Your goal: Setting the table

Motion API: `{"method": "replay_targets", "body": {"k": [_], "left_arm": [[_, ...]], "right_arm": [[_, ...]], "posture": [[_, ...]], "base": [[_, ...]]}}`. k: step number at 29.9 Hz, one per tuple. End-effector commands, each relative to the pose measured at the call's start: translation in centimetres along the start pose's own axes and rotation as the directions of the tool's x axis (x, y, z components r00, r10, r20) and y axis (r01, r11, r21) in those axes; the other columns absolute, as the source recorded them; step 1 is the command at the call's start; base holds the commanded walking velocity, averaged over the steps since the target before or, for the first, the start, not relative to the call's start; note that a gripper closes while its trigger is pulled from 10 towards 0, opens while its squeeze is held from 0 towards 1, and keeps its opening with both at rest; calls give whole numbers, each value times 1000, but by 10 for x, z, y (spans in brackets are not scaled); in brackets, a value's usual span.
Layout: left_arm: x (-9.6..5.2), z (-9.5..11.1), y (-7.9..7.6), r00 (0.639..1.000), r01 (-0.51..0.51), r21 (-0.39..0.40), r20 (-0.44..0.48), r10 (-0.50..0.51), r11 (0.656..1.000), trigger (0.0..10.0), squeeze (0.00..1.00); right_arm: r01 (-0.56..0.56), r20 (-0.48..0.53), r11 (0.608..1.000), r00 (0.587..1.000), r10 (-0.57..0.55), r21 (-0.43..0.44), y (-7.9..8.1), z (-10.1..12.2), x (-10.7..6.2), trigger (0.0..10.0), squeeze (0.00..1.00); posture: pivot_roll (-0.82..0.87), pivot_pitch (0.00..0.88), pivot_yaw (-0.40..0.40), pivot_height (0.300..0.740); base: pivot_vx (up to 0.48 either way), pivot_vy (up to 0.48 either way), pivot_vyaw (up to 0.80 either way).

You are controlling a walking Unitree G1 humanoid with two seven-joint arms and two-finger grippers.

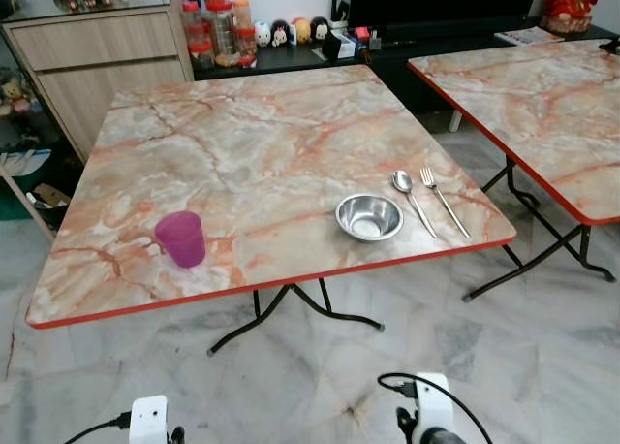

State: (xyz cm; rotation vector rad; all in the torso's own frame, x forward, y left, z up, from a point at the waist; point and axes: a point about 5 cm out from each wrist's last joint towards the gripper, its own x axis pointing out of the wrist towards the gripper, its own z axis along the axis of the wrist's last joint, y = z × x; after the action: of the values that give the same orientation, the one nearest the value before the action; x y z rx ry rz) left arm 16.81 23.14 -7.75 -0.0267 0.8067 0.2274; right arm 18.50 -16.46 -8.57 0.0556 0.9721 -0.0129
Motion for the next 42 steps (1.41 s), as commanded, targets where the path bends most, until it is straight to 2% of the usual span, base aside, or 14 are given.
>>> {"method": "replay_targets", "body": {"k": [1, 7, 11, 24, 27, 33, 42], "left_arm": [[0, -1, 1, 1000, -11, -14, -4, 11, 1000, 10000, 0], [0, -2, 1, 1000, -15, -13, -11, 15, 1000, 10000, 0], [-1, -3, 1, 1000, -17, -12, -15, 16, 1000, 10000, 0], [-1, -6, -3, 1000, -6, -7, -25, 6, 1000, 10000, 0], [-2, -7, -5, 1000, 8, 5, -29, -7, 1000, 10000, 0], [-2, -6, -10, 999, 32, -27, -2, -32, 999, 10000, 0], [-4, -12, -8, 1000, 21, -18, -14, -21, 1000, 10000, 0]], "right_arm": [[18, 10, 1000, 1000, -18, -16, -4, 2, 0, 10000, 0], [27, 6, 1000, 1000, -27, -9, -5, 2, 0, 10000, 0], [36, 8, 999, 999, -36, 24, -8, 2, -1, 10000, 0], [37, 5, 999, 999, -37, 21, -9, 0, -1, 10000, 0], [36, 3, 999, 999, -36, 21, -9, 0, -1, 10000, 0], [34, 6, 999, 999, -34, 23, -10, 1, -1, 10000, 0], [22, 9, 1000, 1000, -22, 9, -7, 3, 0, 10000, 0]], "posture": [[52, 0, 5, 732], [48, 0, 7, 732], [44, 0, 7, 732], [40, 0, 5, 732], [41, 0, 2, 732], [50, 0, -5, 732], [49, 0, -7, 732]], "base": [[0, 0, 494], [0, 0, 749], [285, 0, 0], [292, 0, 0], [0, 0, 0], [0, 0, 0], [0, -130, 0]]}}
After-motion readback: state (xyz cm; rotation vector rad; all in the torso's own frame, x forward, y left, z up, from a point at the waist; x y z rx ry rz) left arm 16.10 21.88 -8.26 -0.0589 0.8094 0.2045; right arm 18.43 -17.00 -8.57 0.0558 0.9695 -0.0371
